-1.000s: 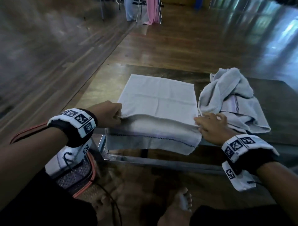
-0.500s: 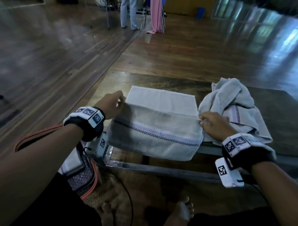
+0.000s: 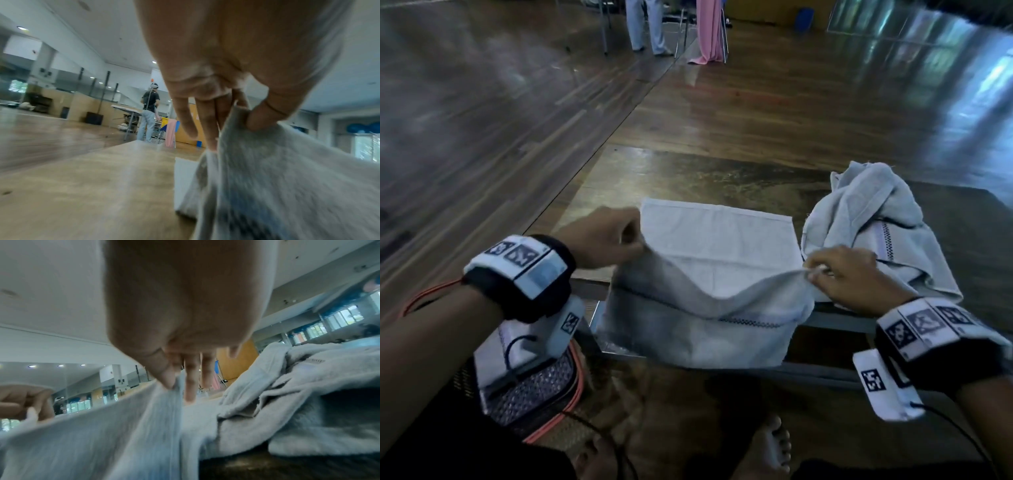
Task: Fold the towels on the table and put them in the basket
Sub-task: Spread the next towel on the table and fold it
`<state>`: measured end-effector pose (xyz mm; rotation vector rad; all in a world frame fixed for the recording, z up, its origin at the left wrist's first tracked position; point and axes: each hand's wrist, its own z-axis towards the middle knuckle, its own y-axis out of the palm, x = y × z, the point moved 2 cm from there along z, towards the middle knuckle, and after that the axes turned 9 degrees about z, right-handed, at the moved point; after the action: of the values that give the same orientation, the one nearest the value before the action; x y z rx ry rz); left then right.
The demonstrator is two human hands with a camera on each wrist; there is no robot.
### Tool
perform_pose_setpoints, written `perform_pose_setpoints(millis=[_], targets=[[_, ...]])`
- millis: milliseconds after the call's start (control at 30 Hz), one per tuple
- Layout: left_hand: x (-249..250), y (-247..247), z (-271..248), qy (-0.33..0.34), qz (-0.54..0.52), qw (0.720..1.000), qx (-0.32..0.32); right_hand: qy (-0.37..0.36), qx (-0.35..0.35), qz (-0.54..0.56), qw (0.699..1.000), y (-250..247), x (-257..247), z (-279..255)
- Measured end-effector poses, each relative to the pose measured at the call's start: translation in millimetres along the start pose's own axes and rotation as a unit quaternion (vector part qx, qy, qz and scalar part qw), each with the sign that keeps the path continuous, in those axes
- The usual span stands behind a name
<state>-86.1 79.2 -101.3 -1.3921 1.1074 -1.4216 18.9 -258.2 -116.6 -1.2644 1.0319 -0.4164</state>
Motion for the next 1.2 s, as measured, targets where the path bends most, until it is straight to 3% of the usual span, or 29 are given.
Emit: perform_pose_setpoints(millis=[133, 233, 267, 333, 400, 633, 700, 767, 900, 1000, 1100, 1200], targets=[[-13.4, -12.2, 30.3, -0.084, -0.094, 0.977, 0.171, 0.002, 0.209, 0.034, 0.977, -4.5, 3.6, 26.2], [-28.1, -9.1, 37.1, -0.121, -0.122, 0.963, 0.207, 0.009, 0.230, 0.014, 0.973, 6.7, 11.4, 40.5], [-30.3, -3.4, 37.2, -0.103, -0.110, 0.972, 0.180, 0.013, 0.203, 0.004, 0.979, 12.8, 15.0, 43.3], [-31.0, 15.0, 34.2, -0.066, -0.035, 0.996, 0.050, 0.025, 0.114, -0.025, 0.993, 26.9, 20.9, 43.7], [-29.5, 30.9, 27.3, -0.053, 0.059, 0.994, -0.081, 0.029, 0.043, -0.041, 0.998, 36.7, 24.1, 38.8], [-25.3, 19.9, -0.6, 0.010, 0.105, 0.975, -0.194, 0.018, -0.103, -0.077, 0.992, 22.8, 17.7, 6.5], [-23.6, 16.5, -5.3, 0.005, 0.091, 0.972, -0.218, 0.012, -0.113, -0.055, 0.992, 17.9, 10.5, 0.3], [-24.8, 7.0, -2.4, -0.009, 0.078, 0.978, -0.191, 0.020, -0.084, -0.010, 0.996, 9.8, 5.1, 4.7], [-35.0, -13.0, 19.1, -0.064, -0.074, 0.994, -0.040, 0.067, 0.026, 0.075, 0.995, -7.7, 7.7, 28.3], [-39.2, -7.4, 35.3, -0.094, -0.060, 0.992, 0.060, 0.072, 0.096, 0.118, 0.986, -9.4, 10.2, 46.4], [-41.5, 5.4, 46.5, -0.120, -0.008, 0.990, 0.070, 0.086, 0.131, 0.084, 0.984, -1.6, 9.4, 65.2], [-44.4, 14.5, 52.6, -0.117, 0.033, 0.992, 0.042, 0.099, 0.113, -0.013, 0.989, 9.7, 9.0, 82.1]])
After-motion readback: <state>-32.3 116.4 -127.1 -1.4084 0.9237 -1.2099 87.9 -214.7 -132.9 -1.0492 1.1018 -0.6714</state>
